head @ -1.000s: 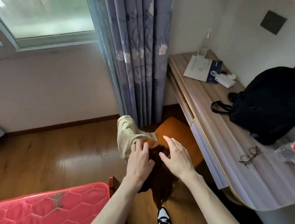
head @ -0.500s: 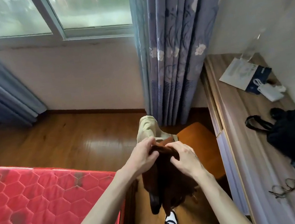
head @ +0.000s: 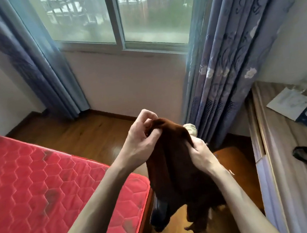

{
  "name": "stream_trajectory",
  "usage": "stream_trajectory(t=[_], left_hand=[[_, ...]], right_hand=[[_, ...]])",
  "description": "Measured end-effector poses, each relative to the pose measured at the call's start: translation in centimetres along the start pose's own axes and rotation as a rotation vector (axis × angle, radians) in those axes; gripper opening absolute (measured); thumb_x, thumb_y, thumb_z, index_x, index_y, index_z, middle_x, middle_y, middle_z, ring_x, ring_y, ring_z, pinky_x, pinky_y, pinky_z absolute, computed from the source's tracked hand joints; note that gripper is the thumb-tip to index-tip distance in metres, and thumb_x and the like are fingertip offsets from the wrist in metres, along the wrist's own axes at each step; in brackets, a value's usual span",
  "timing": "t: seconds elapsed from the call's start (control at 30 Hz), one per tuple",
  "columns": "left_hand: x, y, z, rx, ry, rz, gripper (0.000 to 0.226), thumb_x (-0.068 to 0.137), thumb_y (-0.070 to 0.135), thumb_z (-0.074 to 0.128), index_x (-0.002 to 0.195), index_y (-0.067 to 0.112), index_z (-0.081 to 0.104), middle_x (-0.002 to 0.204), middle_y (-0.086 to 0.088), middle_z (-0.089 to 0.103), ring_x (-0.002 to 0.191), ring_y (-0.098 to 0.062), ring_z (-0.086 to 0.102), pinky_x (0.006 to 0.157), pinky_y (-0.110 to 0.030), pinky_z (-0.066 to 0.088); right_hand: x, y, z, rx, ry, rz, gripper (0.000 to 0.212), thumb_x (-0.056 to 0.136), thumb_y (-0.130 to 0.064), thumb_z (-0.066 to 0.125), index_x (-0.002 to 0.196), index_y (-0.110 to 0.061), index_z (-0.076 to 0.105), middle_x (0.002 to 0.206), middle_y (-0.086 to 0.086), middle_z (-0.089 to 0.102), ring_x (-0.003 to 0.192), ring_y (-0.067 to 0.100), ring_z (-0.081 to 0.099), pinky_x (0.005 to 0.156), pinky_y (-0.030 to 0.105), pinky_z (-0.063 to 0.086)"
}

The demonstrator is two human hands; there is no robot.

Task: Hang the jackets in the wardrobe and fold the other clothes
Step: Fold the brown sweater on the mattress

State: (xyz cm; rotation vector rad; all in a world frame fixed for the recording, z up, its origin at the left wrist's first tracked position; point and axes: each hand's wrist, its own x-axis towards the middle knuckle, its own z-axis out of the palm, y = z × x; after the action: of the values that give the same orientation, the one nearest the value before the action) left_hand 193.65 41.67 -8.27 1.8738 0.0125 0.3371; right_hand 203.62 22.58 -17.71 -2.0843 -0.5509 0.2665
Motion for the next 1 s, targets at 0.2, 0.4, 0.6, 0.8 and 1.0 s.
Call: stream_trajectory(t=[0.2, 0.4, 0.6, 0.8, 1.0], left_hand=[[-6.5, 1.9, -8.1, -0.031, 0.242, 0.075, 0.012, 0.103, 0.003, 0.059, 0.105, 0.012, 0.051, 0.081, -0.010, 0.059, 0.071, -0.014, 0.053, 0.063, -0.025, 0.044], [-13.5, 2.3, -15.5, 0.318, 0.433, 0.106, 0.009, 0.105, 0.021, 0.060, 0.107, 0.014, 0.054, 0.089, -0.001, 0.067, 0.086, -0.017, 0.068, 0.079, -0.042, 0.055], [-20.0, 3.9, -22.1, 0.266, 0.565, 0.031, 0.010, 0.098, 0.014, 0.071, 0.097, 0.012, 0.061, 0.085, 0.000, 0.071, 0.080, -0.005, 0.067, 0.075, -0.017, 0.049], [-23.7, 3.6, -26.0, 0.554, 0.544, -0.048, 0.016, 0.094, 0.023, 0.076, 0.097, 0.024, 0.060, 0.084, 0.008, 0.071, 0.080, -0.014, 0.071, 0.078, -0.039, 0.057], [-26.6, 1.7, -27.8, 0.773, 0.525, -0.219, 0.023, 0.090, 0.022, 0.076, 0.099, 0.032, 0.057, 0.080, 0.005, 0.071, 0.075, -0.016, 0.069, 0.076, -0.042, 0.056]], right_hand=[[-3.2, -11.8, 2.6, 0.303, -0.032, -0.156, 0.045, 0.106, 0.001, 0.049, 0.076, -0.032, 0.060, 0.060, -0.034, 0.060, 0.063, -0.015, 0.056, 0.065, 0.005, 0.040], [-5.2, -17.7, 9.4, 0.562, -0.194, -0.218, 0.043, 0.106, -0.006, 0.049, 0.085, -0.026, 0.080, 0.077, -0.018, 0.072, 0.074, -0.006, 0.061, 0.070, 0.011, 0.047], [-6.0, -21.3, 16.5, 0.436, -0.237, -0.367, 0.024, 0.103, -0.022, 0.052, 0.097, -0.010, 0.072, 0.087, 0.005, 0.070, 0.084, 0.010, 0.057, 0.076, 0.032, 0.048], [-6.4, -25.4, 20.3, -0.079, -0.379, -0.581, 0.019, 0.098, -0.015, 0.055, 0.106, -0.032, 0.056, 0.084, -0.013, 0.067, 0.079, 0.006, 0.064, 0.074, 0.028, 0.051], [-6.0, -30.3, 25.5, 0.136, -0.986, -0.645, 0.036, 0.088, -0.008, 0.070, 0.118, -0.027, 0.064, 0.106, -0.003, 0.069, 0.104, 0.015, 0.067, 0.093, 0.032, 0.053]])
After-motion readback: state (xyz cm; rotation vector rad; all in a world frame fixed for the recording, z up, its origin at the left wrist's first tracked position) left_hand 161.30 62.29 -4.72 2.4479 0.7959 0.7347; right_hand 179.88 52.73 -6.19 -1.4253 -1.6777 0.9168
